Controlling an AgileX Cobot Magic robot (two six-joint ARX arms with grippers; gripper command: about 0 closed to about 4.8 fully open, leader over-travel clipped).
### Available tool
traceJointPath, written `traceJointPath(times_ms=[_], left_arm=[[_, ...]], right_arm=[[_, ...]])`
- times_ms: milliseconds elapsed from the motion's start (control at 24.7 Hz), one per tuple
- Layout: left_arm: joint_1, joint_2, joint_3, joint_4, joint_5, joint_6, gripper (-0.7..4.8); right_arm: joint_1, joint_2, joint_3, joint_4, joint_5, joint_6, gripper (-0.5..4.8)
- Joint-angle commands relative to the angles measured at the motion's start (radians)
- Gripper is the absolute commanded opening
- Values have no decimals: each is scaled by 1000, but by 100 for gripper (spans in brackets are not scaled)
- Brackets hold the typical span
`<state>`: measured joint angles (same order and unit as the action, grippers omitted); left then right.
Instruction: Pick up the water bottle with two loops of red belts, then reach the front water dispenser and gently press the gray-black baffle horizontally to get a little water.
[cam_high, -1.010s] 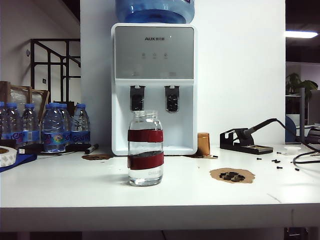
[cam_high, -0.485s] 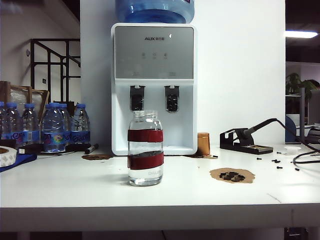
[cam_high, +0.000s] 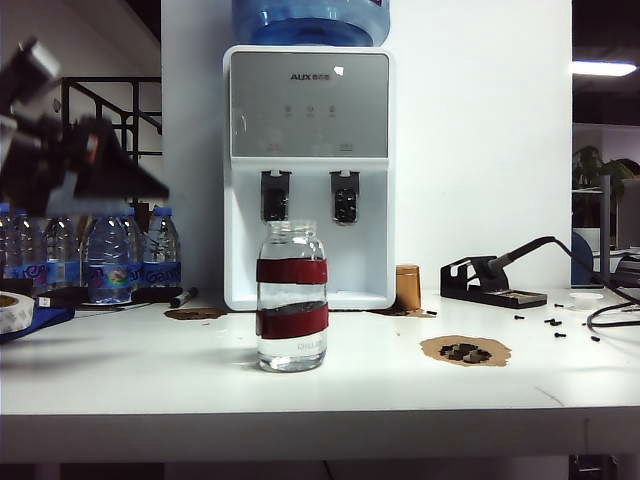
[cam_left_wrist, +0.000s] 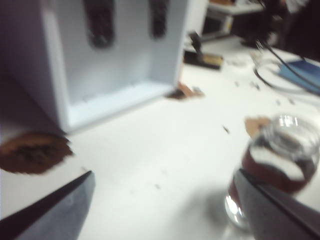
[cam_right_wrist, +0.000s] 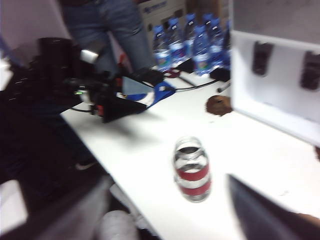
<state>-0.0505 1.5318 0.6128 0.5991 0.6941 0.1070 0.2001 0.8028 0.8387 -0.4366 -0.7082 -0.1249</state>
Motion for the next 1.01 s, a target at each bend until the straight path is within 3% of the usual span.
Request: traceJointPath(times_ms=[40, 121, 242, 404, 444, 606, 889, 929, 1010], left_arm=[[-6, 91, 2, 11, 83, 106, 478], [-6, 141, -4, 16, 147, 151, 477], [-10, 224, -5, 16, 275, 224, 477], [-16, 298, -24, 19, 417, 349, 477], [-28, 322, -27, 38, 411, 394, 477], [-76, 386, -27, 129, 396, 394, 477], [-156, 444, -26, 267, 229, 393, 477], [-166, 451, -26, 285, 215, 392, 478], [-183, 462, -26, 318, 170, 389, 478]], right_arm=[[0, -5, 4, 12, -14, -11, 417], [0, -5, 4, 11, -1, -16, 417], [0, -5, 4, 12, 167, -32, 417], [0, 15, 3, 50, 193, -94, 416], [0, 39, 3, 90, 193, -86, 416], [0, 79, 3, 135, 193, -86, 417], [1, 155, -3, 182, 180, -89, 418], [1, 162, -7, 195, 168, -89, 422], [0, 173, -21, 239, 158, -87, 479]])
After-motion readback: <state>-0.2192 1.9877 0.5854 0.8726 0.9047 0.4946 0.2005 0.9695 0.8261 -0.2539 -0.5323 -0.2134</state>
